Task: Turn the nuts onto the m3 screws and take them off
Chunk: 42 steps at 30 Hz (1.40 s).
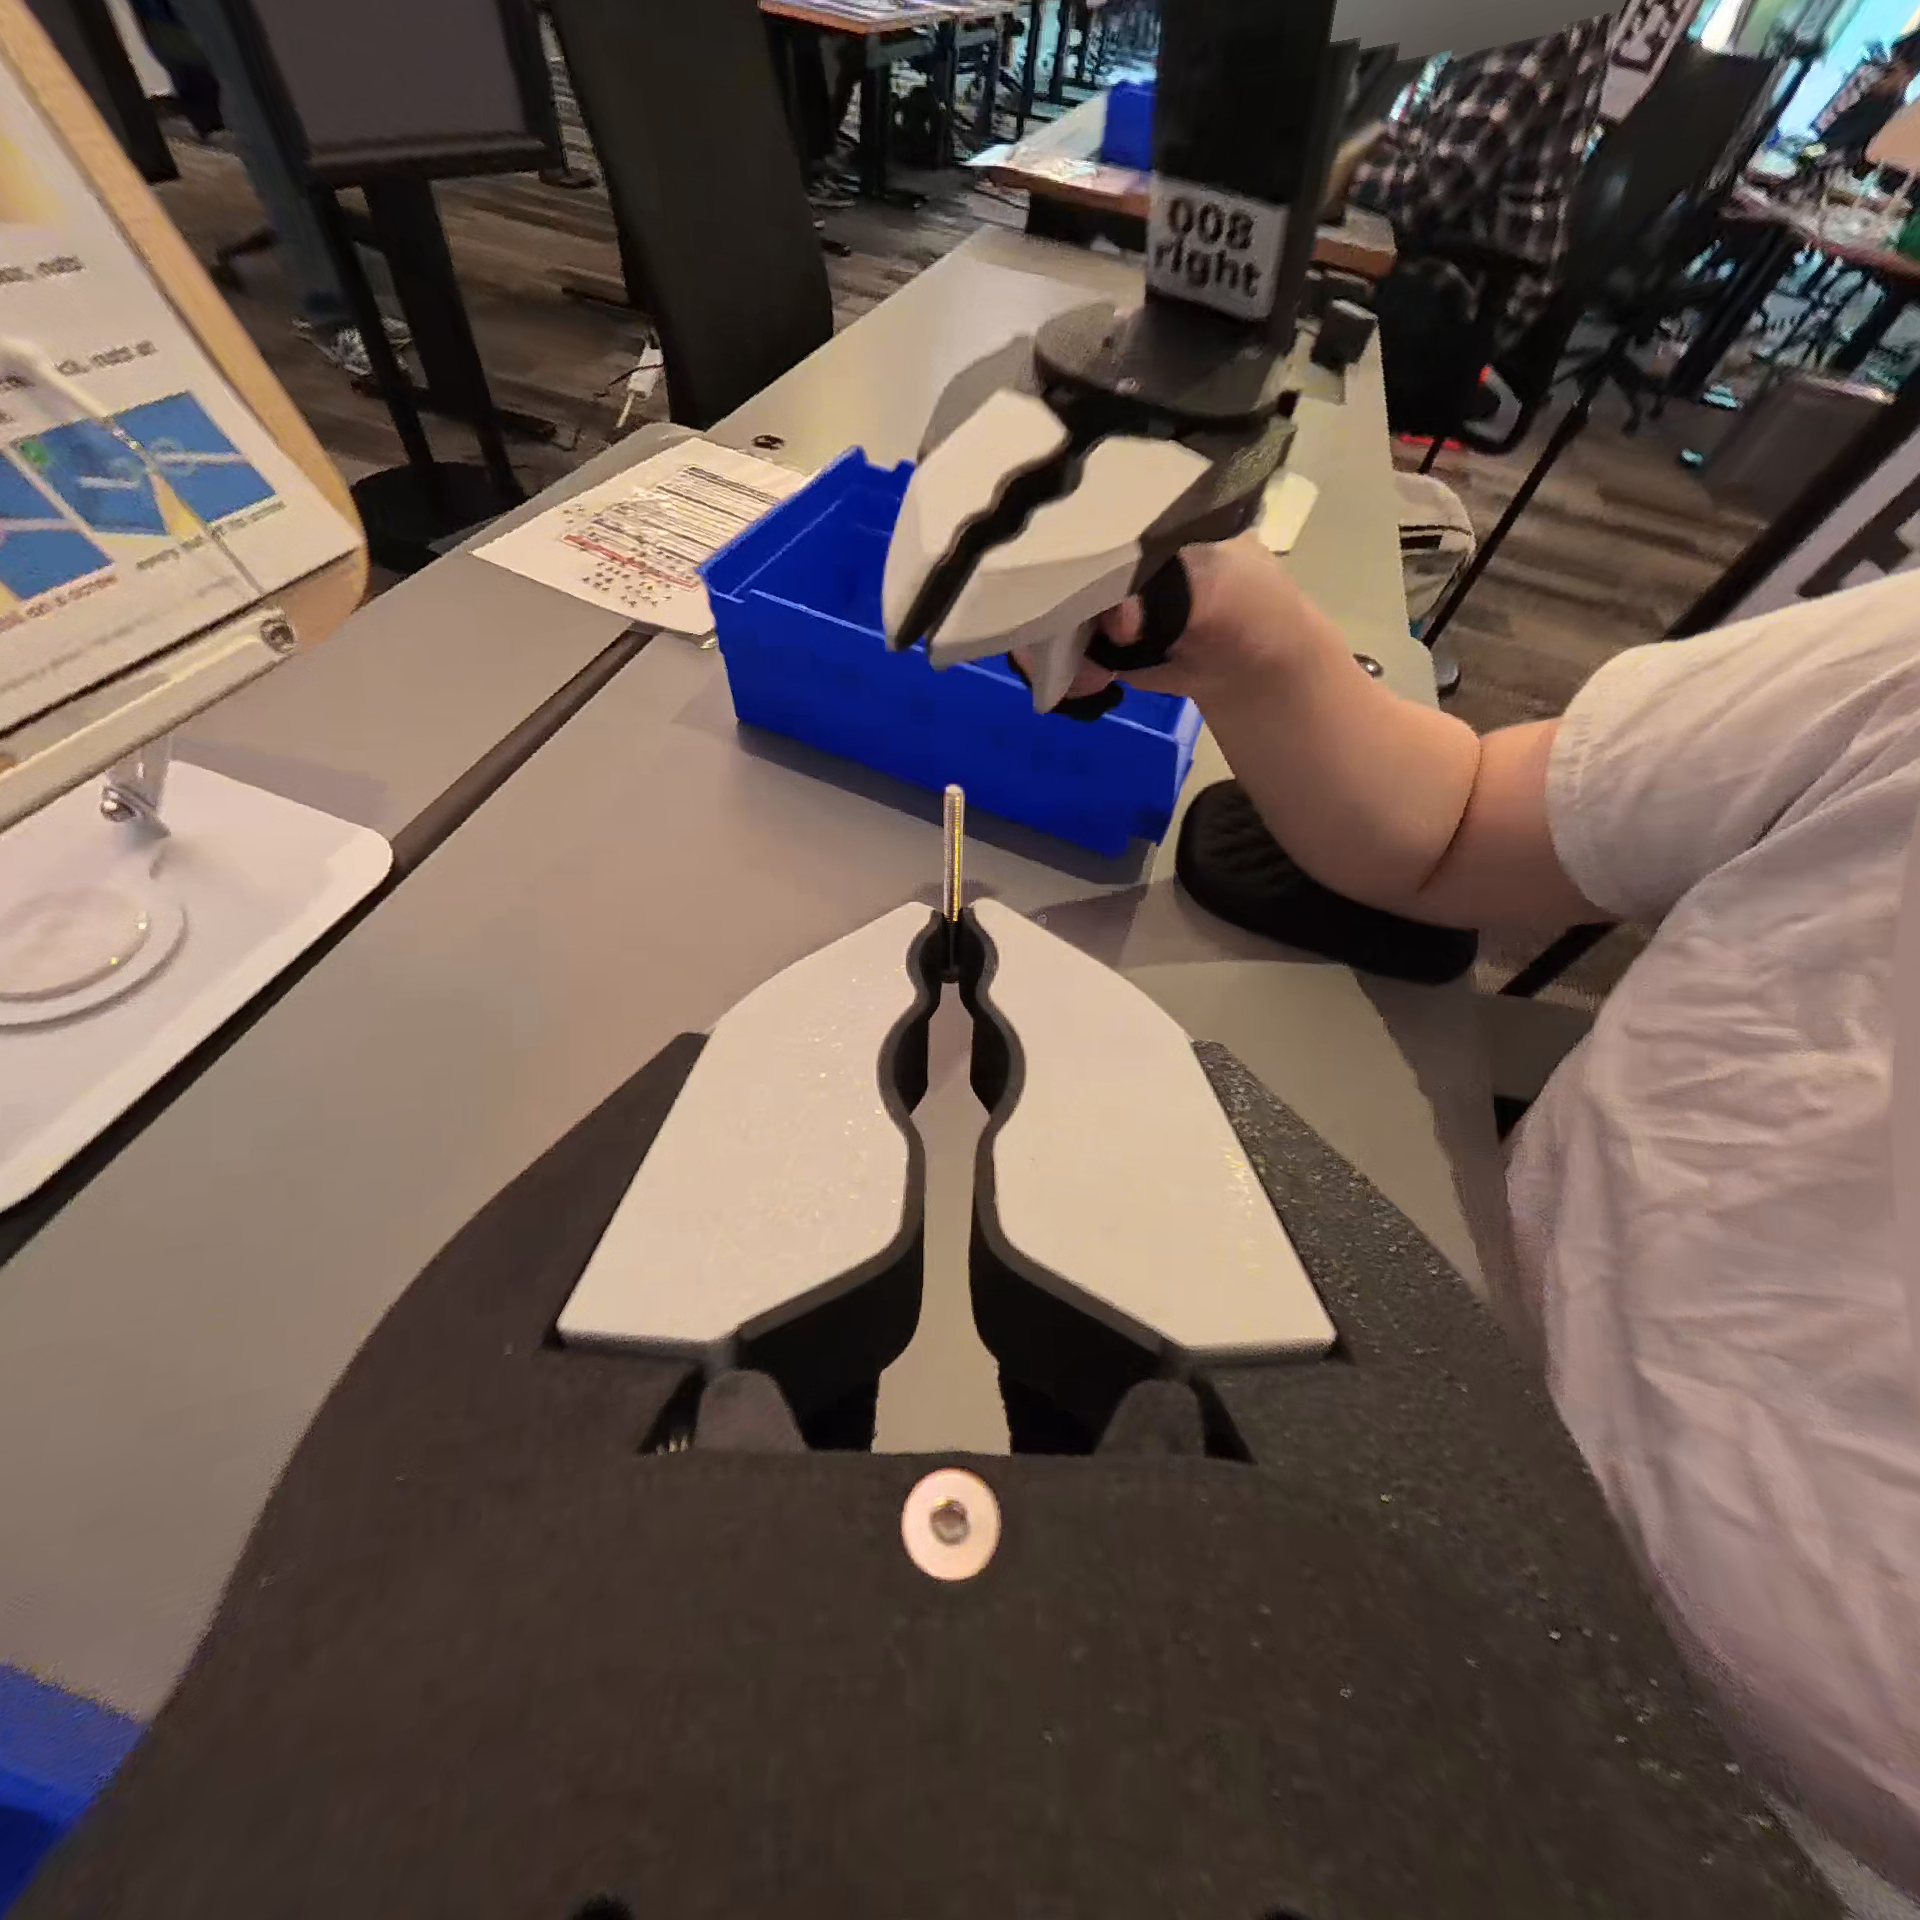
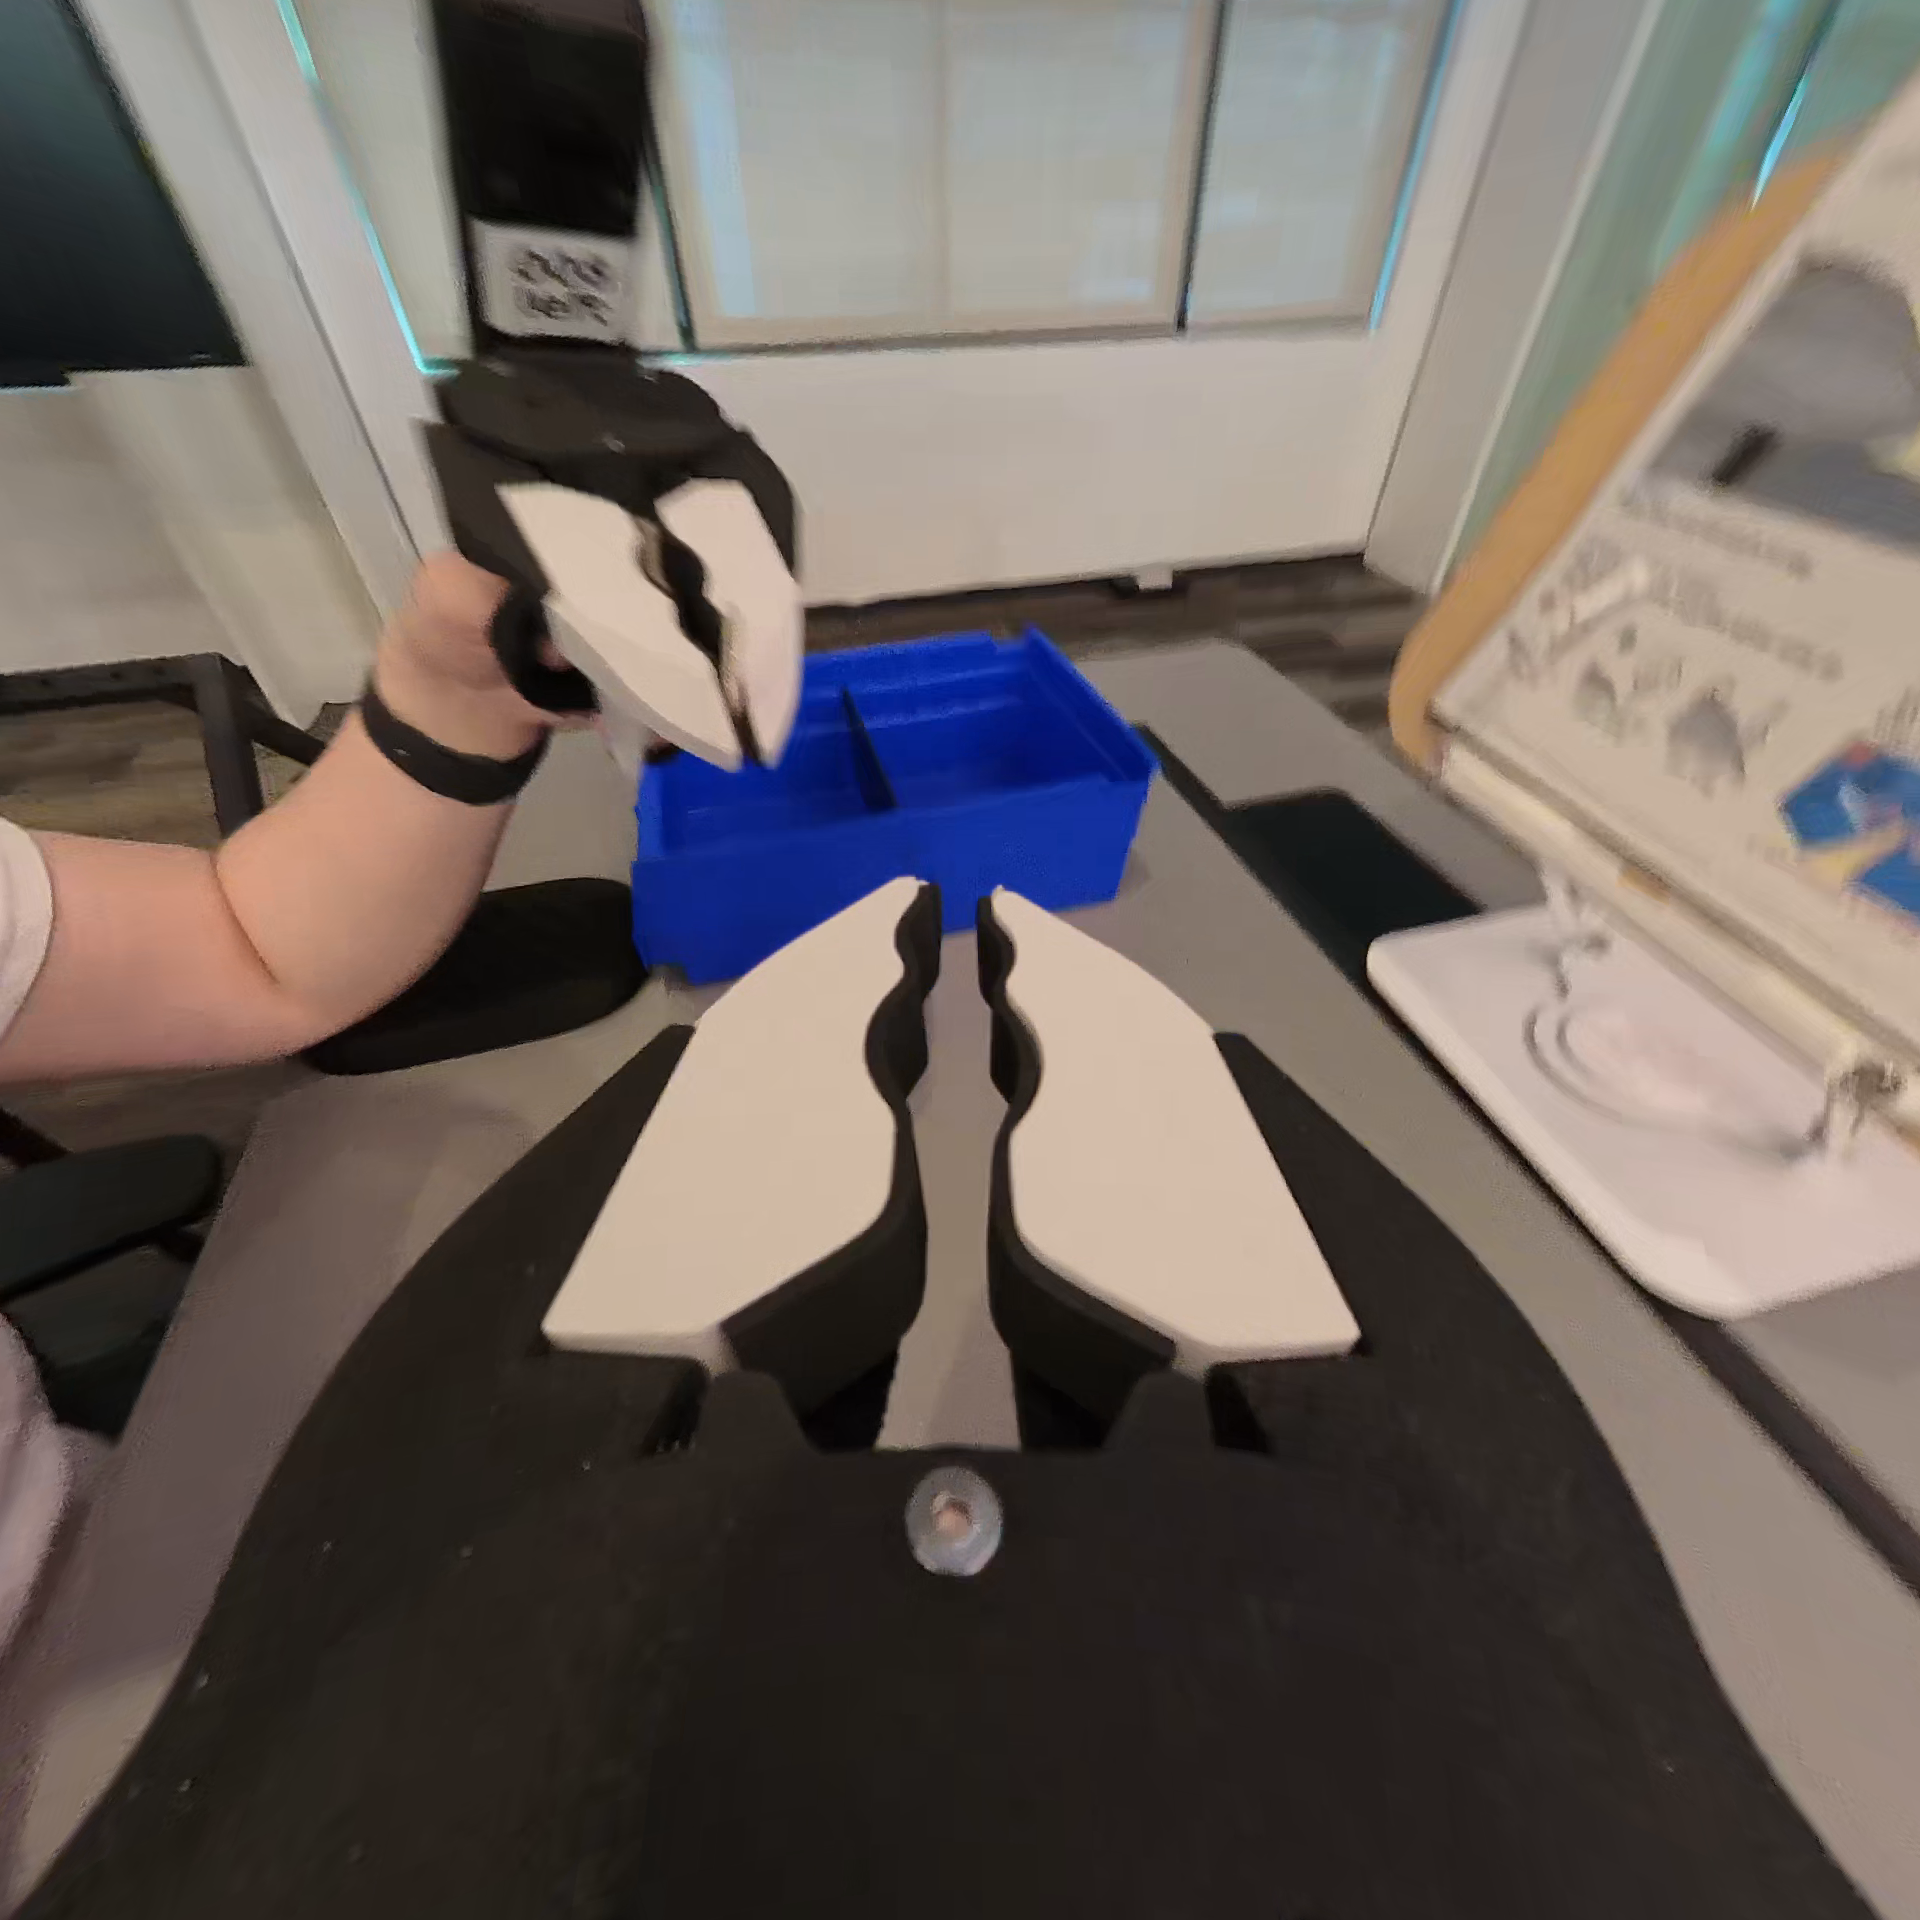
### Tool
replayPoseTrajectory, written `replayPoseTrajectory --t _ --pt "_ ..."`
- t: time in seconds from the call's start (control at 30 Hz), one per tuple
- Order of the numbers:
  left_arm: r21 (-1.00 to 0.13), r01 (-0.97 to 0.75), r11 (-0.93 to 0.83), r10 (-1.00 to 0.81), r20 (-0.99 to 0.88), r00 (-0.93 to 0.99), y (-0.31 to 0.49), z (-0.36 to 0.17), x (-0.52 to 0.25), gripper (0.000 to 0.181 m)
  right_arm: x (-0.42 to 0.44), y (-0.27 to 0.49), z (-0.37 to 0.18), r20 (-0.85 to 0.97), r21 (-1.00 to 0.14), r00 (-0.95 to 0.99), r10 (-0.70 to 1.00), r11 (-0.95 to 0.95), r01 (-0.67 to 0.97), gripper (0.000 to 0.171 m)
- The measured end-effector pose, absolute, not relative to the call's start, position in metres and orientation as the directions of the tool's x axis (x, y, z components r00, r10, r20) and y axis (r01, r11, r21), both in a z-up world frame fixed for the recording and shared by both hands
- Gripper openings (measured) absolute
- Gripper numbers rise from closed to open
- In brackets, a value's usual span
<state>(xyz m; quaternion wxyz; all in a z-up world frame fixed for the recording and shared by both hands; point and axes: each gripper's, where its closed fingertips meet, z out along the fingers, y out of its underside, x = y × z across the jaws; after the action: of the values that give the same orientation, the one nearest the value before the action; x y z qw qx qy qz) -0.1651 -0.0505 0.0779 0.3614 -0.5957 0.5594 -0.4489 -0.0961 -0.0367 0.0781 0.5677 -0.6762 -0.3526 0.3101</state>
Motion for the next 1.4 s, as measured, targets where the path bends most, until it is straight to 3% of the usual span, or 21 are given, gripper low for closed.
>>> replayPoseTrajectory --t 0.13,0.5,0.8,0.87,0.97,1.03,1.2,1.4 --pt "-0.925 -0.348 -0.153 -0.987 0.159 0.011 -0.043 0.074 -0.160 0.002 -0.062 -0.003 0.018 -0.114 -0.901 0.678 0.726 -0.363 0.237 0.005" --pt "-0.908 -0.400 -0.123 -0.992 0.116 0.041 -0.048 0.068 -0.158 0.002 0.003 -0.005 0.058 0.057 -0.909 0.832 0.552 -0.315 0.272 0.007" --pt "-0.900 -0.410 -0.152 -0.988 0.124 0.093 -0.045 0.073 -0.168 0.002 0.042 0.016 -0.017 0.217 -0.688 0.857 0.468 -0.550 0.474 0.013" --pt "-0.899 -0.408 -0.159 -0.987 0.139 0.078 -0.049 0.075 -0.170 0.002 0.037 0.018 -0.023 0.191 -0.699 0.848 0.495 -0.538 0.471 0.016" --pt "-0.898 -0.414 -0.152 -0.988 0.134 0.072 -0.052 0.076 -0.171 0.002 0.023 0.011 -0.033 0.019 -0.705 0.833 0.553 -0.584 0.403 0.000" --pt "-0.898 -0.417 -0.138 -0.990 0.128 0.052 -0.057 0.077 -0.170 0.002 0.030 0.008 -0.052 0.007 -0.616 0.843 0.538 -0.662 0.427 0.000" --pt "-0.902 -0.412 -0.129 -0.991 0.135 0.014 -0.069 0.082 -0.170 0.002 0.065 -0.012 -0.101 0.086 -0.247 0.889 0.449 -0.855 0.456 0.000" --pt "-0.904 -0.415 -0.104 -0.991 0.131 -0.038 -0.086 0.086 -0.168 0.002 0.069 -0.020 -0.126 -0.071 -0.107 0.971 0.230 -0.969 0.222 0.002"
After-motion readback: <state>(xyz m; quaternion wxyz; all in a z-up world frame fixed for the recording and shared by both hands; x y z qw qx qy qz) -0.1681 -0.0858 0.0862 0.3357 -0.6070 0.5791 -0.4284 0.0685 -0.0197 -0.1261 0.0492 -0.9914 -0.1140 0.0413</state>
